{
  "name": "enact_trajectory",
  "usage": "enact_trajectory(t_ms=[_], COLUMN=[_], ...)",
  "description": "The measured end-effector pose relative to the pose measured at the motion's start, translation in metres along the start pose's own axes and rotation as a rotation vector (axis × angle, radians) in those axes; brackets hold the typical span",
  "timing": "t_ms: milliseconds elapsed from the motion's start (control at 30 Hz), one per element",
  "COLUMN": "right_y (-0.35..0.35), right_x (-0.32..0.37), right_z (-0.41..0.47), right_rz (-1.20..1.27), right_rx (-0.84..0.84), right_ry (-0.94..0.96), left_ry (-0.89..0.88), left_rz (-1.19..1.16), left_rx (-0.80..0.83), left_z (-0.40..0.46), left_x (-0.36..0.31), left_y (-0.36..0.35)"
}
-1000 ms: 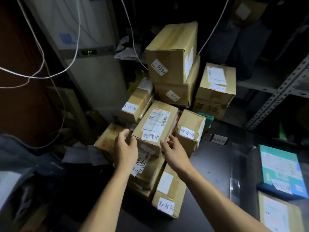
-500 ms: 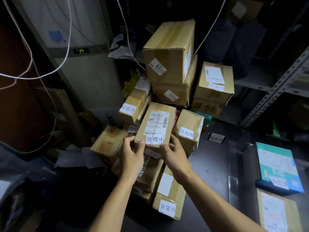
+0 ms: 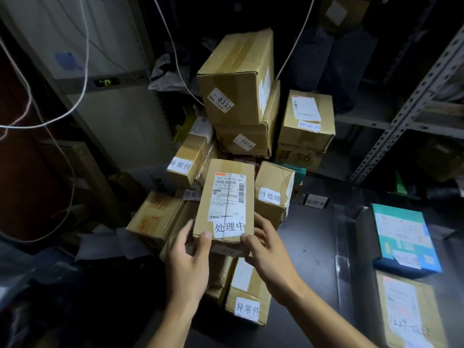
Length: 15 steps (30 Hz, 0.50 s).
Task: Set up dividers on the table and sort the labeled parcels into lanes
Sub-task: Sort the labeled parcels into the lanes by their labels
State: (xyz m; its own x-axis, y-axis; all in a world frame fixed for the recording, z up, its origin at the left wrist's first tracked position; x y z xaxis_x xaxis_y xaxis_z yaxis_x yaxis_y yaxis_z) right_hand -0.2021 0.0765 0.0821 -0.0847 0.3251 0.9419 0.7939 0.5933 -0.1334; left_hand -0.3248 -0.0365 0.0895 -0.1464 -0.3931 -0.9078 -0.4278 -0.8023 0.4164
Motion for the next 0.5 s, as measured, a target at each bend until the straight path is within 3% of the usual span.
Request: enact_trajectory(t_ms=[267, 500], right_y=[0.023, 0.079], right_x=[0.005, 0.009], right_z=[-0.035, -0.075], right_rz=[-0.021, -0.009], right_rx=[-0.045, -0.227], right_ry=[0.081, 0.129], left_ry=[-0.096, -0.180], left_rz=[-0.092, -0.183], left_rx=[0.055, 0.229], left_z=[-0.031, -0.061], left_x=[-0.020, -0.041], left_y=[0.001, -0.044])
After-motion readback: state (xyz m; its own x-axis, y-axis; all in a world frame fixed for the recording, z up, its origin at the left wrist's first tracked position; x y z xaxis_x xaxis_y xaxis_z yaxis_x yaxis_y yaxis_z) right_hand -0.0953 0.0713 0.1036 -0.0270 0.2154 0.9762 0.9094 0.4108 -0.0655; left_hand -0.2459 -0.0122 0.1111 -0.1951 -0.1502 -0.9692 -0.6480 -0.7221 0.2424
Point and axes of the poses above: each hand's wrist, its own z-axis towards the middle knuckle, its own y-axis out of the back of the hand, x = y × z, the point moved 3 cm from there along z, towards the middle knuckle, and after that the axes turned 6 degrees about z, right-handed, at the moved point
